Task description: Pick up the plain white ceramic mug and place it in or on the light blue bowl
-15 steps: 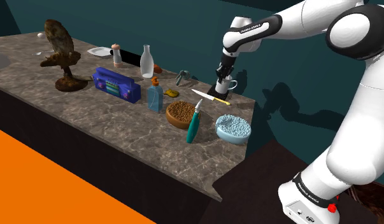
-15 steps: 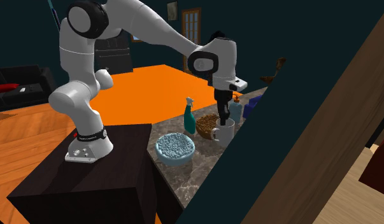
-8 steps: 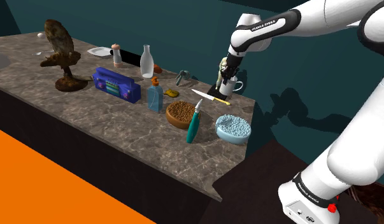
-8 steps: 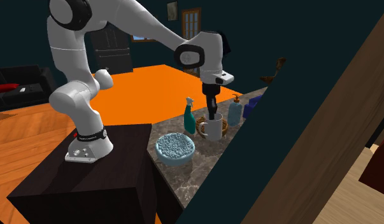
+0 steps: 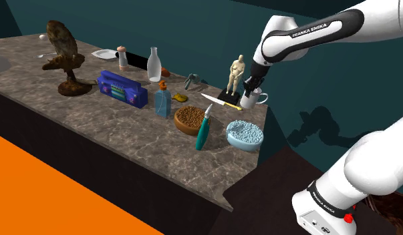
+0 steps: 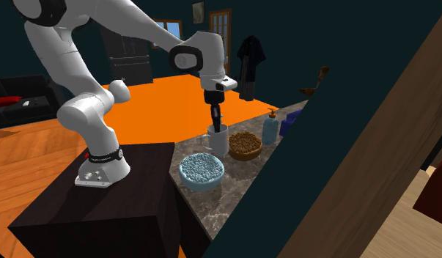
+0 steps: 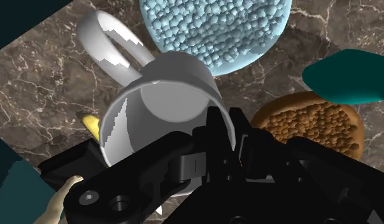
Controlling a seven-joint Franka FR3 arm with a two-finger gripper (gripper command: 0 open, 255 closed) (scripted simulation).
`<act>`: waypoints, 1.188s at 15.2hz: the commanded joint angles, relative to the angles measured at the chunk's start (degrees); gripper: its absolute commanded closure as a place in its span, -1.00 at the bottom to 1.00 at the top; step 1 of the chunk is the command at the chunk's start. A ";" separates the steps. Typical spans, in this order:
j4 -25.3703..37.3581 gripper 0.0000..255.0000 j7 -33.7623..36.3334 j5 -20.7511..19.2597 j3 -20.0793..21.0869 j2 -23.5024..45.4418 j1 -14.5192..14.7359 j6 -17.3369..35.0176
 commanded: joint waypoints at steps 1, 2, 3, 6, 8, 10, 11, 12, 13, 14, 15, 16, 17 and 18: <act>-3.89 1.00 1.31 -0.52 0.68 -4.43 0.23 -0.53; -5.94 1.00 1.83 -0.73 1.00 -6.82 0.28 -0.88; -7.93 1.00 2.35 -0.90 1.33 -9.25 0.33 -1.32; -13.60 1.00 3.83 -1.13 2.44 -16.77 0.49 -3.21; -15.83 1.00 4.28 -1.13 2.81 -18.90 0.55 -3.11; -16.88 1.00 4.29 -1.17 2.75 -18.13 0.53 -1.31; -17.38 1.00 4.30 -1.19 2.72 -17.73 0.53 -0.40; -17.87 1.00 4.31 -1.21 2.69 -17.30 0.52 0.52; -18.35 1.00 4.32 -1.23 2.66 -16.85 0.52 1.45; -18.82 1.00 4.32 -1.24 2.63 -16.38 0.52 2.38; -19.27 1.00 4.33 -1.26 2.60 -15.89 0.51 3.32; -19.71 1.00 4.34 -1.28 2.57 -15.39 0.51 4.27; -20.14 1.00 4.34 -1.30 2.54 -14.86 0.51 5.23; -20.55 1.00 4.35 -1.31 2.51 -14.31 0.51 6.19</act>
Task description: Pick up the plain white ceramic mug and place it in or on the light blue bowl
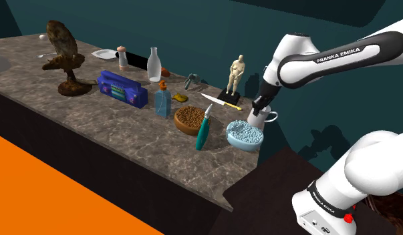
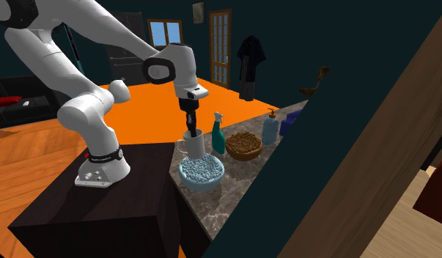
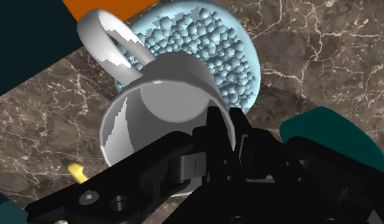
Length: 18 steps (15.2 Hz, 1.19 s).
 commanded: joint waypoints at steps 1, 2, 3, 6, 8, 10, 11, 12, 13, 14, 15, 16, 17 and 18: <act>-0.83 1.00 -0.03 -0.04 -0.09 1.15 -0.02 2.03; -1.21 1.00 -0.02 -0.06 -0.12 1.75 -0.02 3.01; -1.59 1.00 -0.02 -0.07 -0.15 2.36 -0.02 3.99; -2.62 1.00 -0.01 -0.09 -0.25 4.32 -0.01 6.99; -3.24 1.00 -0.01 -0.10 -0.31 5.73 0.00 9.02; -3.59 1.00 -0.01 -0.10 -0.34 6.62 0.01 10.26; -3.58 1.00 -0.01 -0.10 -0.34 6.63 0.01 10.26; -3.58 1.00 -0.02 -0.10 -0.34 6.63 0.01 10.26; -3.58 1.00 -0.02 -0.10 -0.34 6.63 0.01 10.26; -3.58 1.00 -0.02 -0.10 -0.34 6.63 0.01 10.26; -3.58 1.00 -0.02 -0.09 -0.34 6.63 0.01 10.26; -3.58 1.00 -0.02 -0.09 -0.34 6.63 0.01 10.26; -3.58 1.00 -0.02 -0.09 -0.34 6.63 0.01 10.26; -3.58 -1.00 -0.01 -0.09 -0.34 6.63 0.01 10.26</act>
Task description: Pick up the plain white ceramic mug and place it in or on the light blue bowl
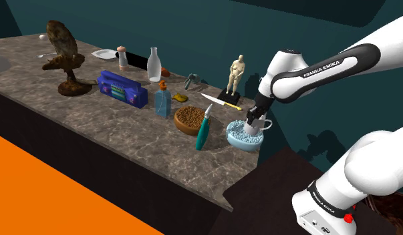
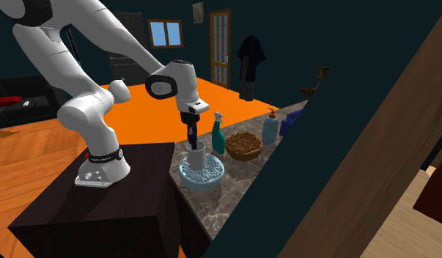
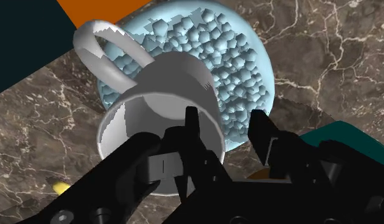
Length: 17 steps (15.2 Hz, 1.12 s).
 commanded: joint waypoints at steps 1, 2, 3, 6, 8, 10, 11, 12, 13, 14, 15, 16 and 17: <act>0.00 -1.00 0.00 0.00 0.00 0.00 0.00 0.00; 0.00 -1.00 0.00 0.00 0.00 0.00 0.00 0.00; 0.00 -1.00 0.00 0.00 0.00 0.00 0.00 0.00; 0.58 -1.00 0.03 -0.01 0.09 -1.98 -0.02 -2.56; 2.03 -1.00 0.06 0.02 0.28 -5.56 -0.03 -7.59; 2.71 -1.00 0.07 0.05 0.36 -6.83 -0.03 -9.53; 2.70 -1.00 0.07 0.04 0.36 -6.84 -0.03 -9.53; 2.70 -1.00 0.07 0.05 0.36 -6.83 -0.03 -9.53; 2.71 -1.00 0.07 0.05 0.36 -6.83 -0.03 -9.53; 2.71 -1.00 0.07 0.05 0.36 -6.83 -0.03 -9.53; 2.71 -1.00 0.07 0.05 0.36 -6.83 -0.03 -9.53; 2.71 -1.00 0.07 0.05 0.36 -6.83 -0.03 -9.53; 2.71 -1.00 0.07 0.05 0.36 -6.83 -0.03 -9.53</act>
